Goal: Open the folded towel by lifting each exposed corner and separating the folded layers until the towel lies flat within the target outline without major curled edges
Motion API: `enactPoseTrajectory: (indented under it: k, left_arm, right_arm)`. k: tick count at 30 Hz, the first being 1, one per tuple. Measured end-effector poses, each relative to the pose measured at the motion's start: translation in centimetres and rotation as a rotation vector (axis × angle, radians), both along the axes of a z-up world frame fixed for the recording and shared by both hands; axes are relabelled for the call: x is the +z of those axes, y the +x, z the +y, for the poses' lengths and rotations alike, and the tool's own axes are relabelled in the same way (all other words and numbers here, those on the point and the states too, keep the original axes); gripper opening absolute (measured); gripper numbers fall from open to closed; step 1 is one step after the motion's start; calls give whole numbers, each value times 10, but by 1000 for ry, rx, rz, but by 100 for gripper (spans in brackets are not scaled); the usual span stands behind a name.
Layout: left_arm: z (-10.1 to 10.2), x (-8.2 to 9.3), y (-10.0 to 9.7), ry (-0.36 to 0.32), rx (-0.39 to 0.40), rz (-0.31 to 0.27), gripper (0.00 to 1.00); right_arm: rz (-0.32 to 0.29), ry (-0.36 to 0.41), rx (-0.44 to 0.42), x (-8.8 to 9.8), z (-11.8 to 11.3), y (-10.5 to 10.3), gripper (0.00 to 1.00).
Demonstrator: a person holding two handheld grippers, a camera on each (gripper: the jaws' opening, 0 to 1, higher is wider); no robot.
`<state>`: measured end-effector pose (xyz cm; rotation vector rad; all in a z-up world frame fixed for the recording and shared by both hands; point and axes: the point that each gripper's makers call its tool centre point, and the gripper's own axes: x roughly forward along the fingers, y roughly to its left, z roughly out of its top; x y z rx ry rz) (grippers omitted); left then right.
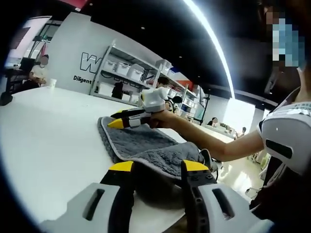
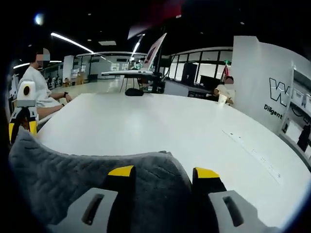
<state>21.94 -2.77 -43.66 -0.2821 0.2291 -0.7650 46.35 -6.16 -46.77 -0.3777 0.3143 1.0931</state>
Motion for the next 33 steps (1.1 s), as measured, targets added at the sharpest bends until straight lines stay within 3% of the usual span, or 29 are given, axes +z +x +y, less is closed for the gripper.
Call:
enactPoseTrajectory:
  k: [9,16,33]
  left_arm:
    - [-10,-2,1,-16,-24,8,33]
    - [-10,2,1,-29,-18,-2,31]
    - [-9,8,1,-74,-7,-13,24]
  right_arm:
    - [14,5,18,-3,1,-1,24]
    - [29,9,17,-1,-2,-2,3]
    - [16,-22,29,-2,-4,-5,0]
